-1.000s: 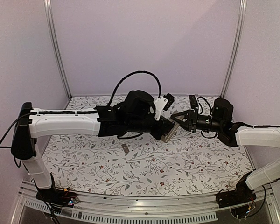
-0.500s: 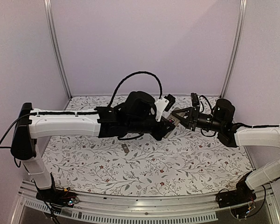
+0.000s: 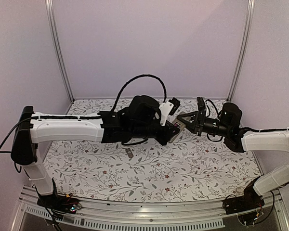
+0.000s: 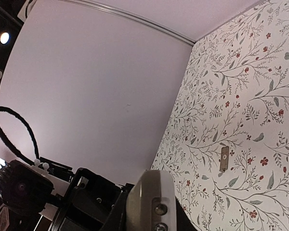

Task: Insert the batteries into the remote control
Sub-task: Place the battery in the battery compartment.

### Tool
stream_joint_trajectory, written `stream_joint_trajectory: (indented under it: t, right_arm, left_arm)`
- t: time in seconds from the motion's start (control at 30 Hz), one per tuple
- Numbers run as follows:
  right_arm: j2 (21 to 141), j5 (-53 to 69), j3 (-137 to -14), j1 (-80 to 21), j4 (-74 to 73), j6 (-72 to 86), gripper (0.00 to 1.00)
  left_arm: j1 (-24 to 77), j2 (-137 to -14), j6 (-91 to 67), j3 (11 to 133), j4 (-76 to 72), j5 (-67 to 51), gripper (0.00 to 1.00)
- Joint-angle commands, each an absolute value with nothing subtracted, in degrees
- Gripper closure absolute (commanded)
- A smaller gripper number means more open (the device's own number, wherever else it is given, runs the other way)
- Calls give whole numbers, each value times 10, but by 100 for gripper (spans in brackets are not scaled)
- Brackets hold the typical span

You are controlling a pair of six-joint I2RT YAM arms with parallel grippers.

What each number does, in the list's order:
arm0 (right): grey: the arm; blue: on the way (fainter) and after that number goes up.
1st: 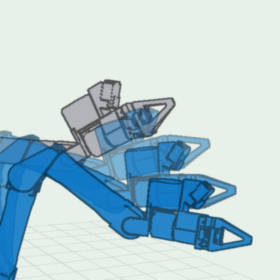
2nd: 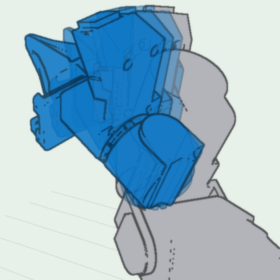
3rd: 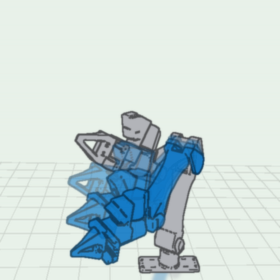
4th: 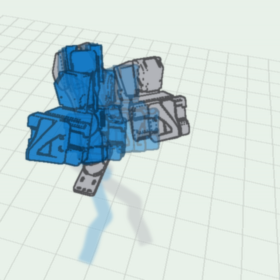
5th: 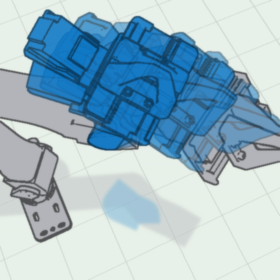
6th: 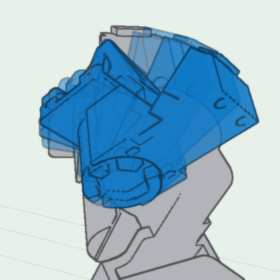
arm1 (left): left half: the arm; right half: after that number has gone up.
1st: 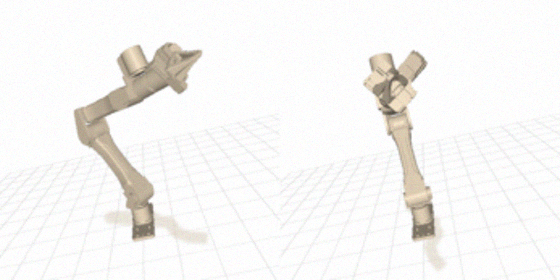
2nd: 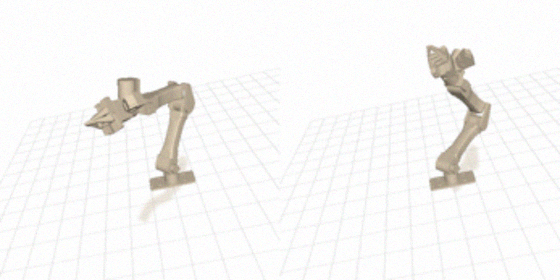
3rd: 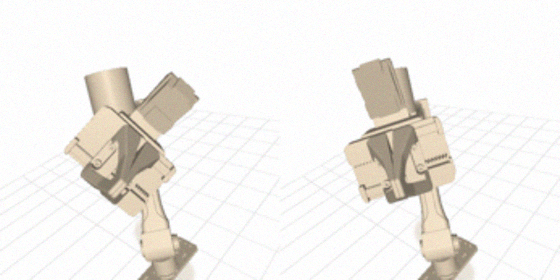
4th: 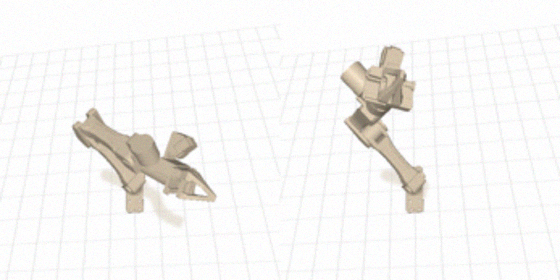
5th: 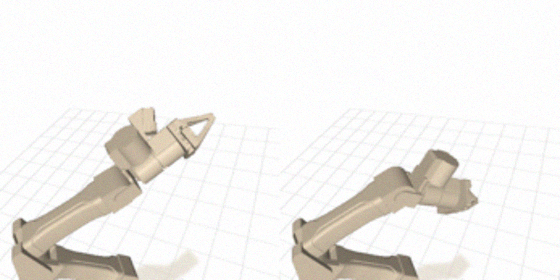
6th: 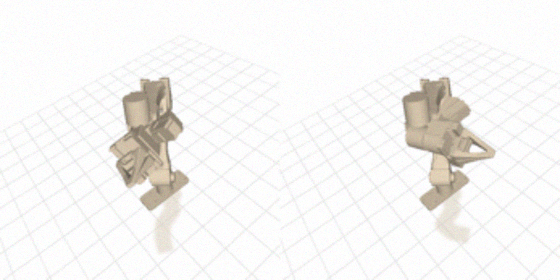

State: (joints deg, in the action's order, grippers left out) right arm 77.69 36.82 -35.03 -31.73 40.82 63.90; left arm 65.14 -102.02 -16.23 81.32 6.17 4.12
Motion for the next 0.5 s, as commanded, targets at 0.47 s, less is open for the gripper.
stream_joint_trajectory:
  t: [0.47]
  right_arm:
    - [789, 397, -349, -325, 443, 654, 100]
  left_arm:
    - [640, -990, -154, 723, -121, 71, 90]
